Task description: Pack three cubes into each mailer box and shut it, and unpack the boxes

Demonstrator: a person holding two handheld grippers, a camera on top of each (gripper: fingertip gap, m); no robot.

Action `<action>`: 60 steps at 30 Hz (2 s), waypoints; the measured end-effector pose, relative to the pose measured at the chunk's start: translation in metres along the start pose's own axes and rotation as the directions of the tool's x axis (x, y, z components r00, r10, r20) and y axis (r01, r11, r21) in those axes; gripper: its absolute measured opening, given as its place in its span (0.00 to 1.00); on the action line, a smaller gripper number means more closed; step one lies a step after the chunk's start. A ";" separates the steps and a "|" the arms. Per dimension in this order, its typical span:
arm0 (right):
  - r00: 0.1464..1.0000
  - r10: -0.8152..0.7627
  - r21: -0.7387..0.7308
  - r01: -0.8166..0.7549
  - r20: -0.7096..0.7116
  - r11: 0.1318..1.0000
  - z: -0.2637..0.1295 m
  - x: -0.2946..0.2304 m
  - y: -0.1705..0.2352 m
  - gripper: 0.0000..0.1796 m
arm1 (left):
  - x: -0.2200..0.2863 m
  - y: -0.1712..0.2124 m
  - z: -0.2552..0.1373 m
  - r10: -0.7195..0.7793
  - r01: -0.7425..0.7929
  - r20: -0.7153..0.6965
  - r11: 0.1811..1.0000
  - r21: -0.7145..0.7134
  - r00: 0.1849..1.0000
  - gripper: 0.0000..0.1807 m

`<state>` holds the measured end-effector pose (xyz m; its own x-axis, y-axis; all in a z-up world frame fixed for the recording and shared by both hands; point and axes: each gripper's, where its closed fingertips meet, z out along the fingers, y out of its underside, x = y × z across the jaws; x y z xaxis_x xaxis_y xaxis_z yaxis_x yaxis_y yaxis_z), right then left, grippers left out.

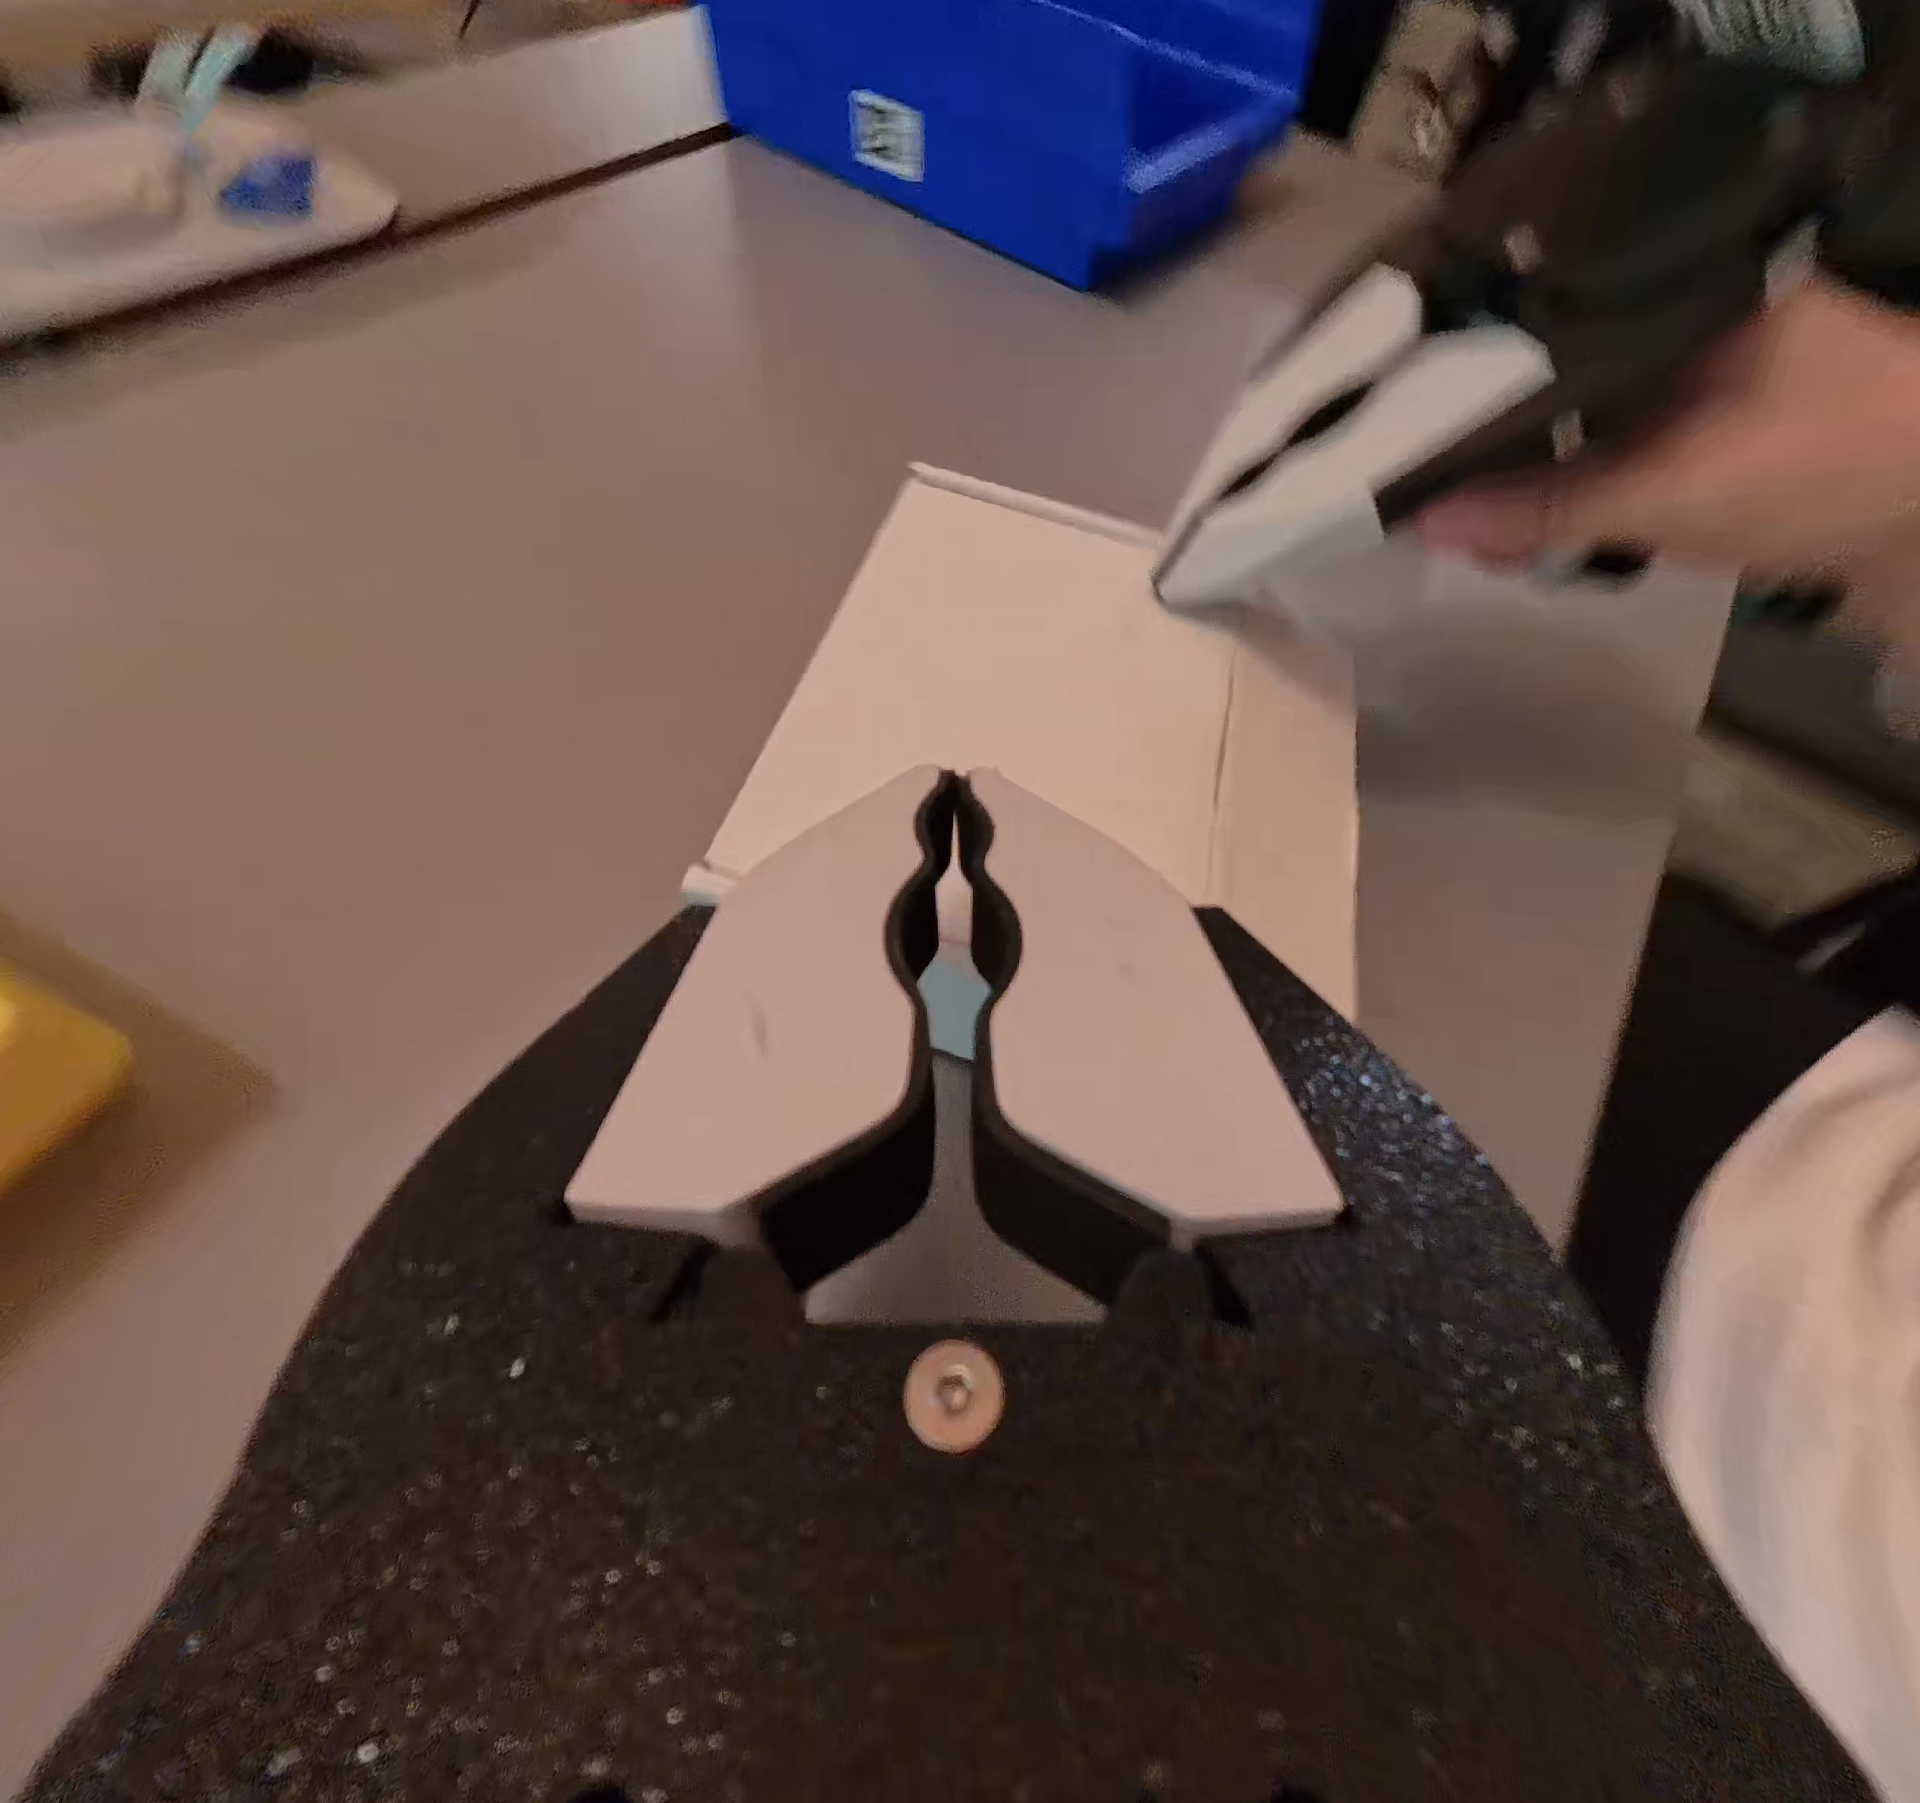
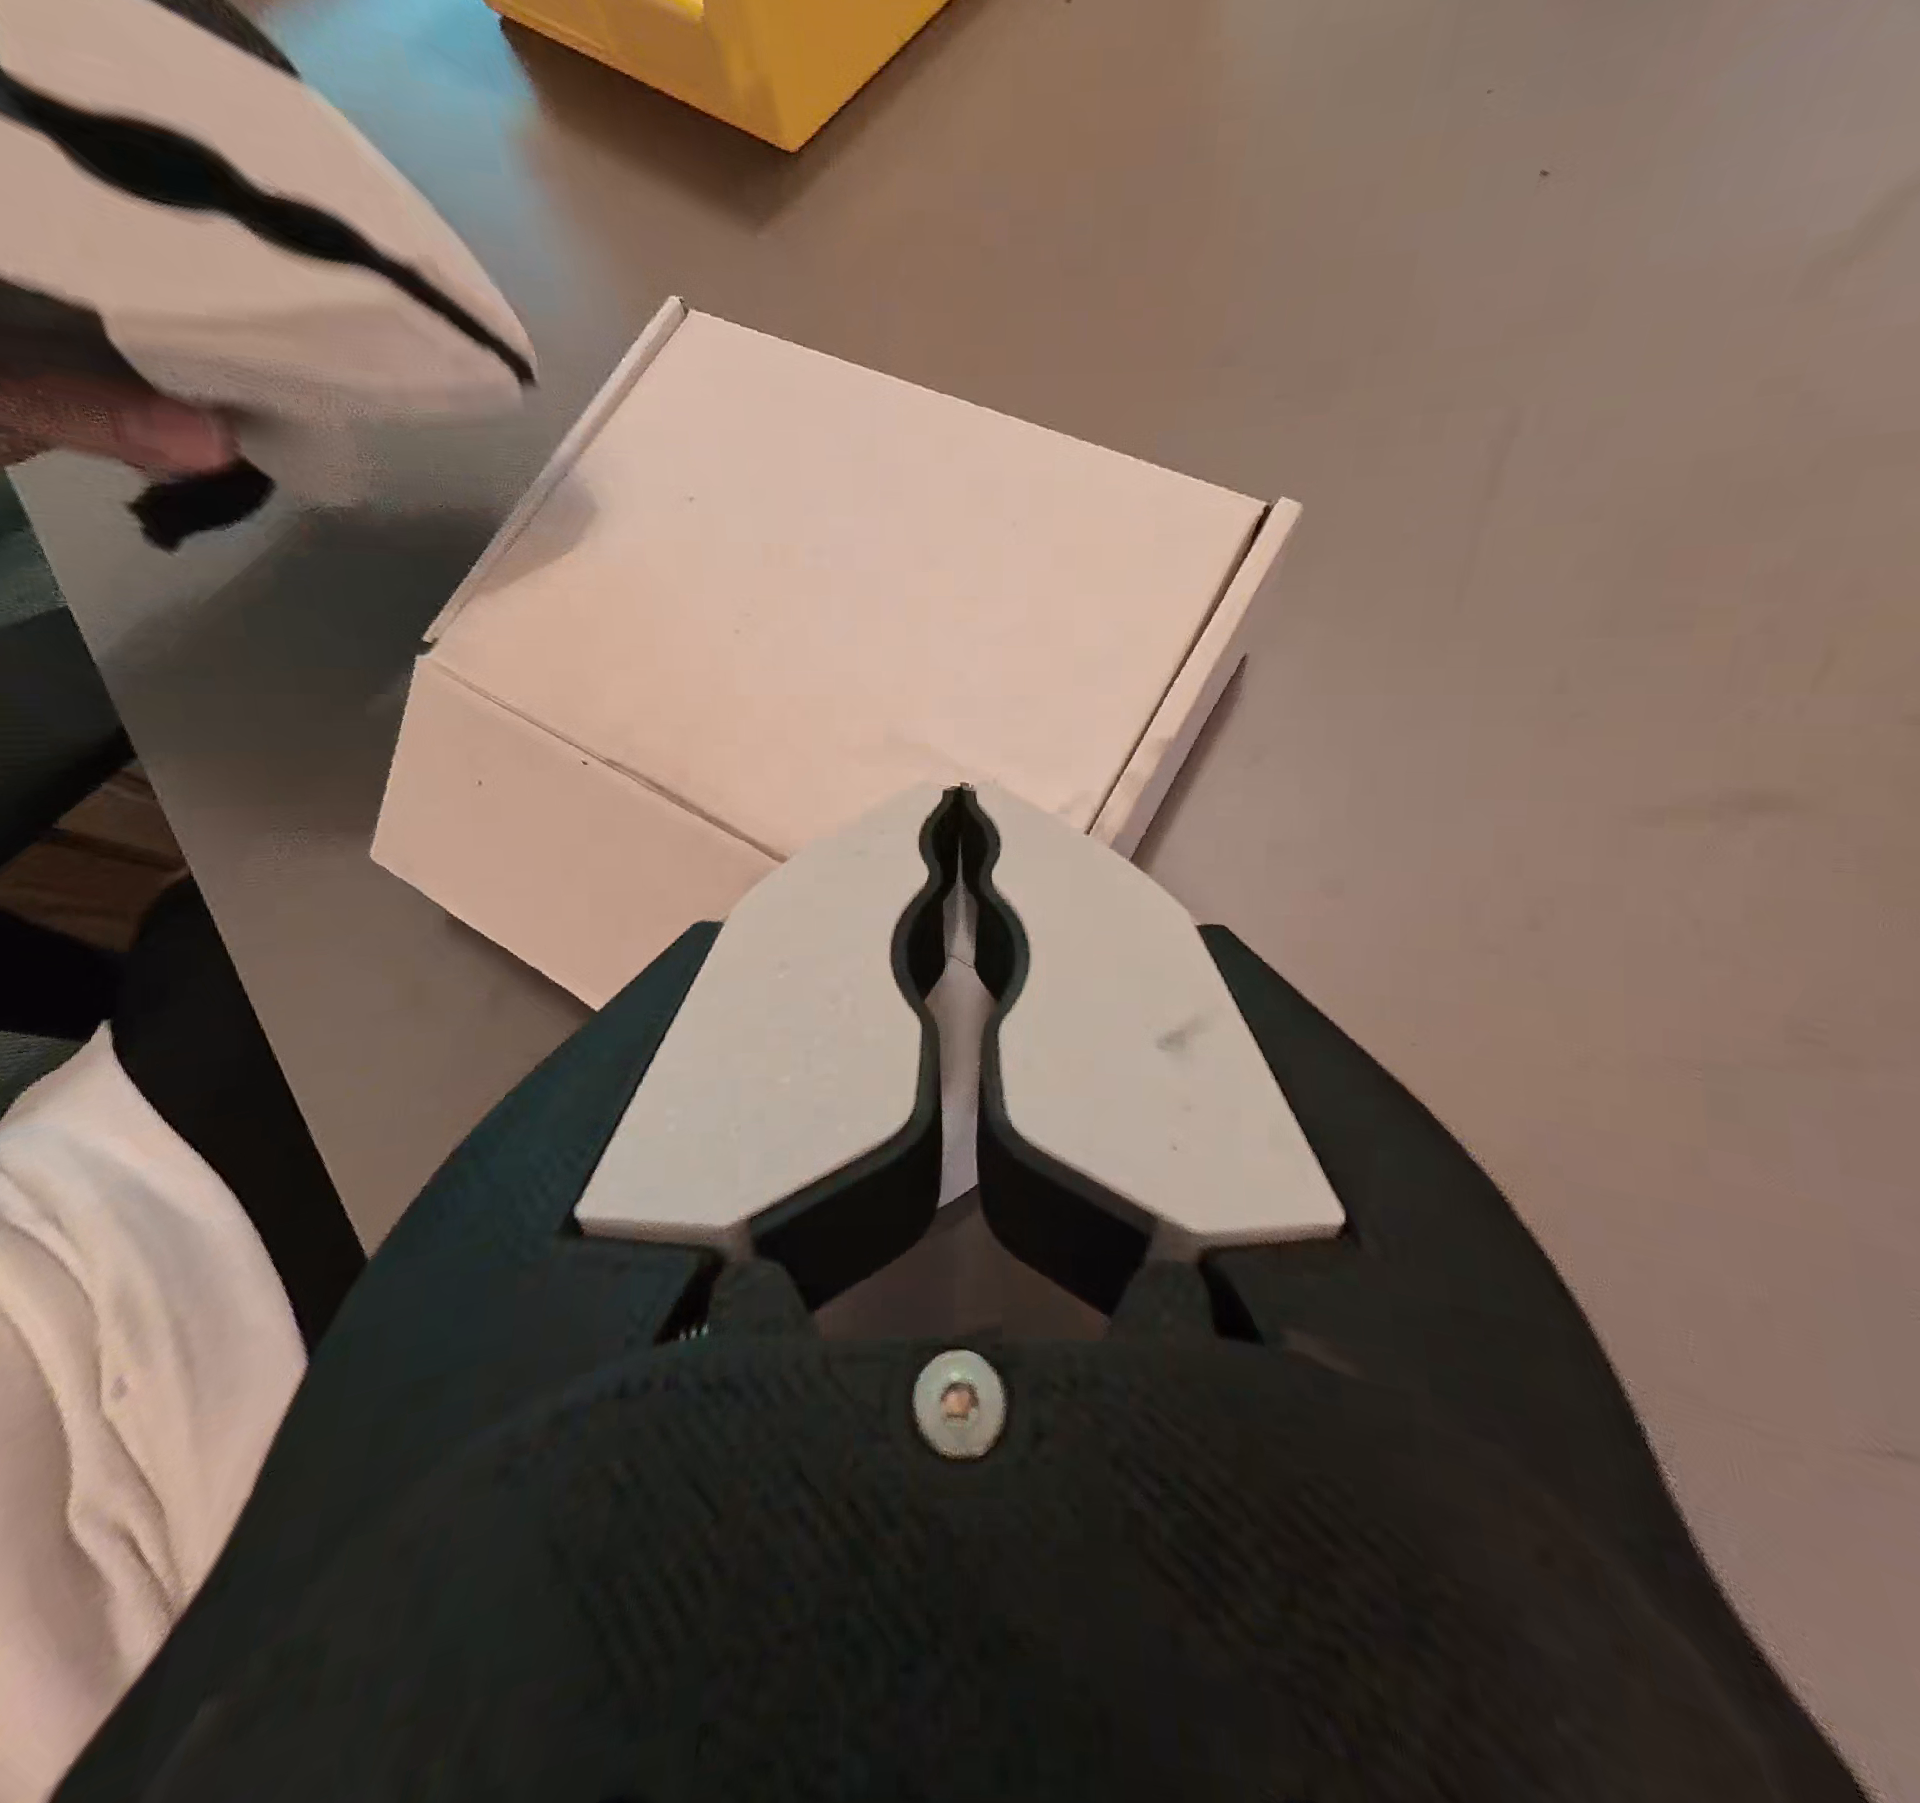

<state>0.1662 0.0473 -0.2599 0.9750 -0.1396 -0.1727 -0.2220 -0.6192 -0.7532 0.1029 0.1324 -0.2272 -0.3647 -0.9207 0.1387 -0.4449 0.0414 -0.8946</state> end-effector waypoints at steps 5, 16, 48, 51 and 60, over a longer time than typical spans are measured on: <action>0.998 0.019 0.000 -0.019 0.054 1.000 -0.008 0.004 -0.008 0.12 | 0.000 0.014 0.002 -0.412 0.398 -0.056 0.902 -0.169 0.910 0.00; 0.858 0.366 -0.015 -0.387 0.361 0.922 -0.027 0.036 -0.017 0.57 | -0.001 0.024 0.009 -0.676 0.645 -0.181 0.737 -0.204 0.715 0.00; 0.007 0.683 -0.571 -0.544 0.730 0.615 -0.048 -0.017 -0.058 0.44 | 0.018 -0.042 -0.054 0.571 -0.598 0.182 0.740 0.307 0.801 0.41; -0.075 0.676 -0.608 -0.518 0.733 0.601 -0.070 -0.014 -0.054 0.44 | 0.022 -0.035 -0.042 0.792 -0.862 0.342 0.487 0.142 0.505 0.48; -0.077 0.689 -0.666 -0.356 0.720 0.656 -0.086 -0.047 -0.036 0.44 | 0.087 -0.030 0.008 0.886 -0.970 0.404 -0.243 -0.010 -0.227 0.53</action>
<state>0.1285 0.0093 -0.1701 -0.2297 0.1408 -0.9630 -0.4912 -0.8710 -0.0102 0.0912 0.0478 -0.1915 0.0186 0.0886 -0.9959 0.4534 0.8870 0.0874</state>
